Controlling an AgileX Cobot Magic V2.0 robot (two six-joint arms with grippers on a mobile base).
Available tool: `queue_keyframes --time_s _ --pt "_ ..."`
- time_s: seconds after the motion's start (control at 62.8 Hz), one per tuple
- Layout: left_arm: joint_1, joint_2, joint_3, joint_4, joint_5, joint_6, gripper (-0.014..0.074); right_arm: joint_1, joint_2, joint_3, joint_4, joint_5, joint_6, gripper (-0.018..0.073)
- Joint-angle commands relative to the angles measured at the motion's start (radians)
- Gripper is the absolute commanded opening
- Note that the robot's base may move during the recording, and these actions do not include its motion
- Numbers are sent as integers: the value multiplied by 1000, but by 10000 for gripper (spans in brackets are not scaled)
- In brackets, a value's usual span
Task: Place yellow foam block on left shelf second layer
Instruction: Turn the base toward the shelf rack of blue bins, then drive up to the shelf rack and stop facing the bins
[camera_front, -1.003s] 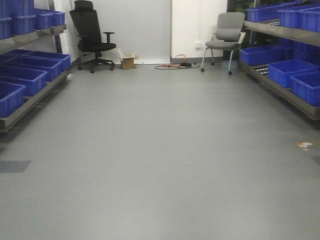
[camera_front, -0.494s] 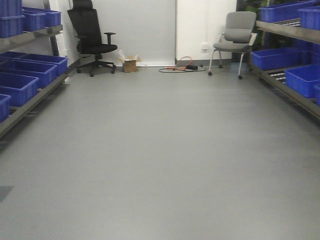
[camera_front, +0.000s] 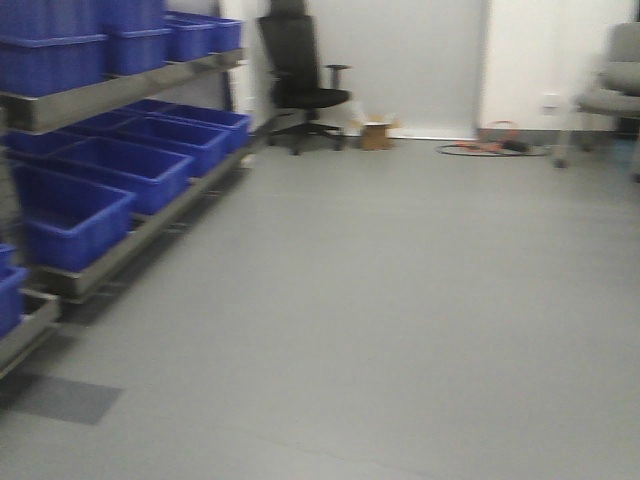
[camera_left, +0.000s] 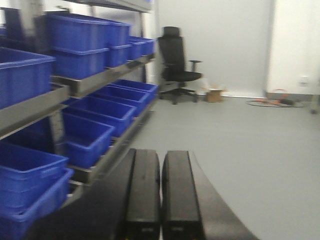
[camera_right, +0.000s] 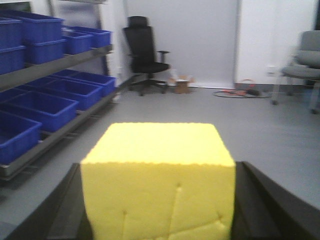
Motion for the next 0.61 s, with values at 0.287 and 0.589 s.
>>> queue_keyframes --time_s 0.287,0.589 --pt "-5 -18 27 -6 -81 -3 124 -7 12 -28 3 -96 -8 504" --pt "-5 -18 27 -6 -81 -3 124 -7 12 -28 3 -96 -8 504"
